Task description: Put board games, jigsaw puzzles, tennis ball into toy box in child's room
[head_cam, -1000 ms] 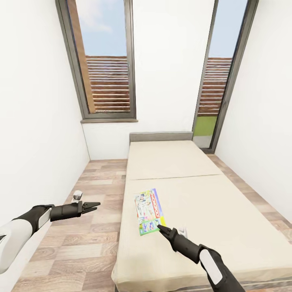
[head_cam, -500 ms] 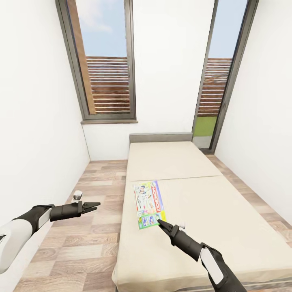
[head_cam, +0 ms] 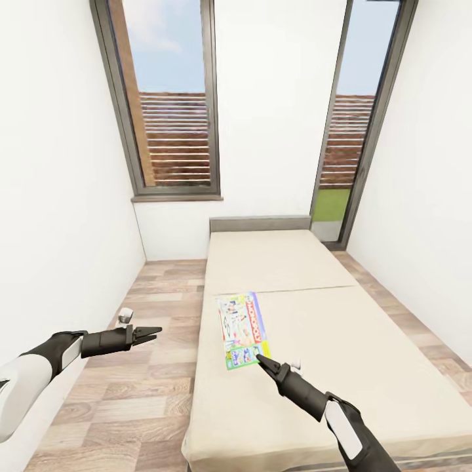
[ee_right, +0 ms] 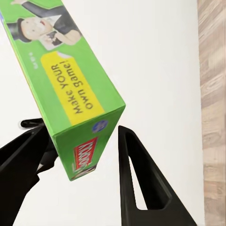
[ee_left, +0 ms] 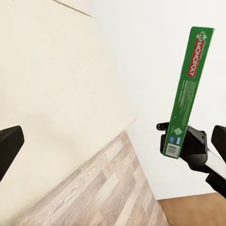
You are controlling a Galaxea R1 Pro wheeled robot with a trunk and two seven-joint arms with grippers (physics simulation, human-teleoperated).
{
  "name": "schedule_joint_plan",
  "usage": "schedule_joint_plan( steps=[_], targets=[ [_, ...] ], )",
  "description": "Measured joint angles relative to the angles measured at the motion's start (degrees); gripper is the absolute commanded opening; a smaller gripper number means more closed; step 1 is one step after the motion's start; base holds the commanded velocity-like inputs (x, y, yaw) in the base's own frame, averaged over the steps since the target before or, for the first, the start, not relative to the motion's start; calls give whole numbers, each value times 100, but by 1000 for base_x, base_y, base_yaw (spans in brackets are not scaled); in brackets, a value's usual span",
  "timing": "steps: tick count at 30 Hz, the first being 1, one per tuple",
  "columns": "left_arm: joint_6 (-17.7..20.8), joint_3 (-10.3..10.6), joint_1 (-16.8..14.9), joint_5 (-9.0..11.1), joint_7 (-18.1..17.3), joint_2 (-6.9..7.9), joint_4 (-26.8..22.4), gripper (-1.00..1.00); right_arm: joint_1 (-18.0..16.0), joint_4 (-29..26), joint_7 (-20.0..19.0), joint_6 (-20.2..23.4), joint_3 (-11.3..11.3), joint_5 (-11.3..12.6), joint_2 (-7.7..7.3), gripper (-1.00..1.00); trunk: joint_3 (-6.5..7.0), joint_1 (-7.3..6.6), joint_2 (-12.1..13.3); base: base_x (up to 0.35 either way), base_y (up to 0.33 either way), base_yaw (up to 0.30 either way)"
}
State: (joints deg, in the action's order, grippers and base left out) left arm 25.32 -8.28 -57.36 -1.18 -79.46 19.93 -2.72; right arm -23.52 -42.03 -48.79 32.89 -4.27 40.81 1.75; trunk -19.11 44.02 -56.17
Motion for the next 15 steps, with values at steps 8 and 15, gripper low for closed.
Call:
schedule_joint_plan(
  steps=[8,15],
  targets=[
    [4,-1,0,2,0,-3,-2,100,0,-29,0,-26,-5,19,-77,-100,144,-176,321,0,0,0],
    [1,1,0,0,2,-7,-4,100,0,-39,-1,-46,-11,19,-88,-100,270,-330,602,0,0,0]
  ],
)
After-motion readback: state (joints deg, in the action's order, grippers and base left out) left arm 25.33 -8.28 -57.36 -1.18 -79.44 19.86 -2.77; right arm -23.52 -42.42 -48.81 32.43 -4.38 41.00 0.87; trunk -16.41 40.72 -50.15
